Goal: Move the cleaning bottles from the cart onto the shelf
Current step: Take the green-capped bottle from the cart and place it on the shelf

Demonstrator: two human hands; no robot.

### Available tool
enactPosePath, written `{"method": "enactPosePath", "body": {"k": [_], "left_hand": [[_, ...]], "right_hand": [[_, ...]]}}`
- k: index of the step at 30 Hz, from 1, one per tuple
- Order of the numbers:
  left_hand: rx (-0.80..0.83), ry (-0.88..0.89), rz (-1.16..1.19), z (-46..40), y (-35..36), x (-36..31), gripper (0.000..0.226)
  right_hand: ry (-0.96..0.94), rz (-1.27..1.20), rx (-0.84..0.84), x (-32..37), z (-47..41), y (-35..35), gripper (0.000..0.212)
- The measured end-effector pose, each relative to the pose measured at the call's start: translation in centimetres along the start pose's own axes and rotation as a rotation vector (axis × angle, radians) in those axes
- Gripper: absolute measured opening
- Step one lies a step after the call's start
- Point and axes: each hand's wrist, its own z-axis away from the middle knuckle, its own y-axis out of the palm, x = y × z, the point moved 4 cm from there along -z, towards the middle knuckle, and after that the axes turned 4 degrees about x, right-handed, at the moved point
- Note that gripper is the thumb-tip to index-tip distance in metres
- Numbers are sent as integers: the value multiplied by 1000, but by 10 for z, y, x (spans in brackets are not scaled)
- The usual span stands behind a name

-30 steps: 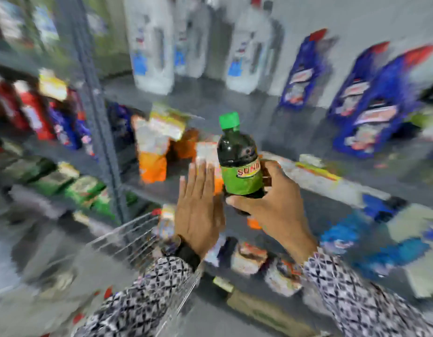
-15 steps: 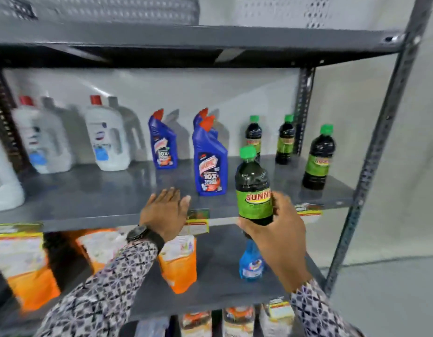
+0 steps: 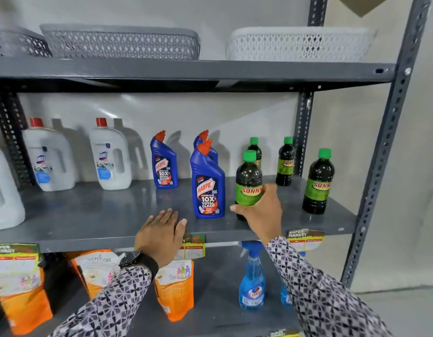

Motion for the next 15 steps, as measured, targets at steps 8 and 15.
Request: {"method": "enactPosePath", "body": {"k": [8, 15], "left_hand": [[-16, 8, 3, -2, 0, 0, 93], [-215, 89, 318, 35, -20, 5, 65]], "right_hand": [[16, -16, -10, -14, -3, 7, 87], [-276, 90, -141, -1, 64, 3, 79]]}}
